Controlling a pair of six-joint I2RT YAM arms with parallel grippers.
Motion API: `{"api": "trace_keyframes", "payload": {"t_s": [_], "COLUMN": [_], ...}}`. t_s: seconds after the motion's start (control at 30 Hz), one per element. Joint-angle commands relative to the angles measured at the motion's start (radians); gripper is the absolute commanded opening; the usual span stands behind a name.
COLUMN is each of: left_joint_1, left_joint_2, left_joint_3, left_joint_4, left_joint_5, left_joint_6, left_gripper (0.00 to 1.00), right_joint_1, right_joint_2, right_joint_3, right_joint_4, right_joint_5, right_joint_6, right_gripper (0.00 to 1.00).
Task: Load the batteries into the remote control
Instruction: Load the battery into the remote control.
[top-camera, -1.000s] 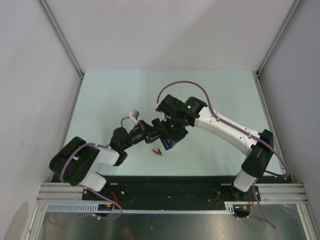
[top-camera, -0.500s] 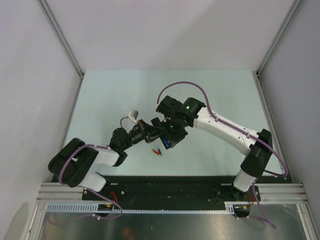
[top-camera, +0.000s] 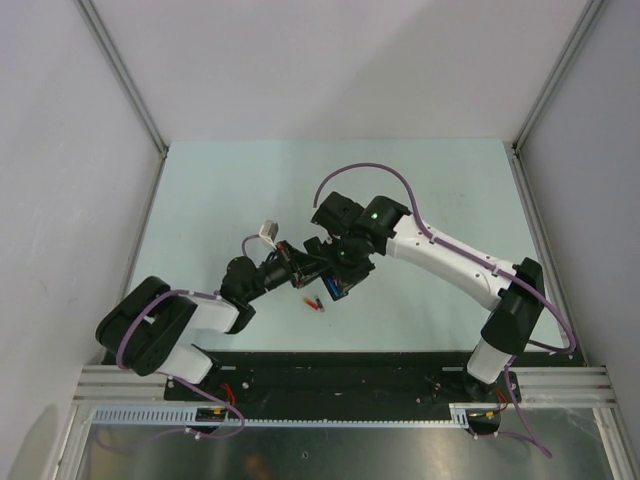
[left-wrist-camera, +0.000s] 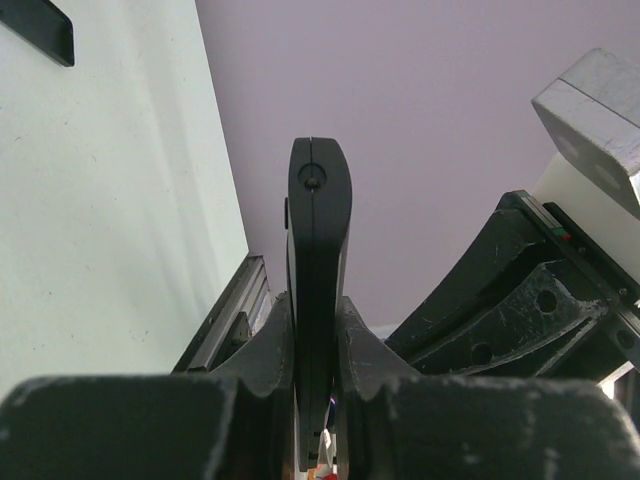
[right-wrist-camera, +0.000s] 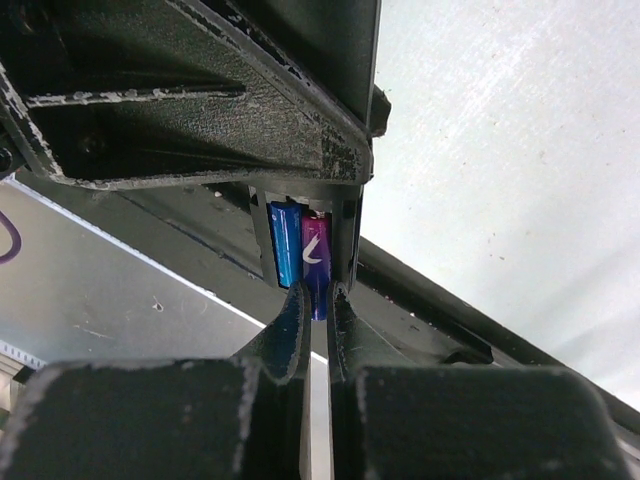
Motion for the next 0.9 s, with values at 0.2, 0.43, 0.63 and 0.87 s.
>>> {"api": "trace_keyframes", "payload": {"t_s": [0.2, 0.43, 0.63, 0.87], "left_joint_1": [-0.019, -0.019, -0.02, -0.025], "left_joint_2": [-0.085, -0.094, -0.098, -0.097], "left_joint_3": [0.019, 0.022, 0.03, 0.041], "left_joint_4": [0.263, 0.277, 0.291, 0.315], "left_joint_5": [0.093, 0.117, 0.142, 0.166], "left_joint_6": [-0.093, -0.131, -0.141, -0.135], "left_gripper": [0.0, 0.0, 0.0, 0.0], "right_joint_1": [-0.028, -0.028, -0.029, -0.034], "right_joint_2": [0.017, 0.017, 0.018, 0.02], "right_joint_3": [-0.003, 0.0, 0.001, 0.012], "right_joint_4": [0.036, 0.045, 0.06, 0.08], "right_joint_5": [0.121, 0.161, 0.172, 0.166], "right_joint_6": [-0.019, -0.031, -0.041, -0.059], "right_gripper": [0.0, 0.0, 0.0, 0.0]}}
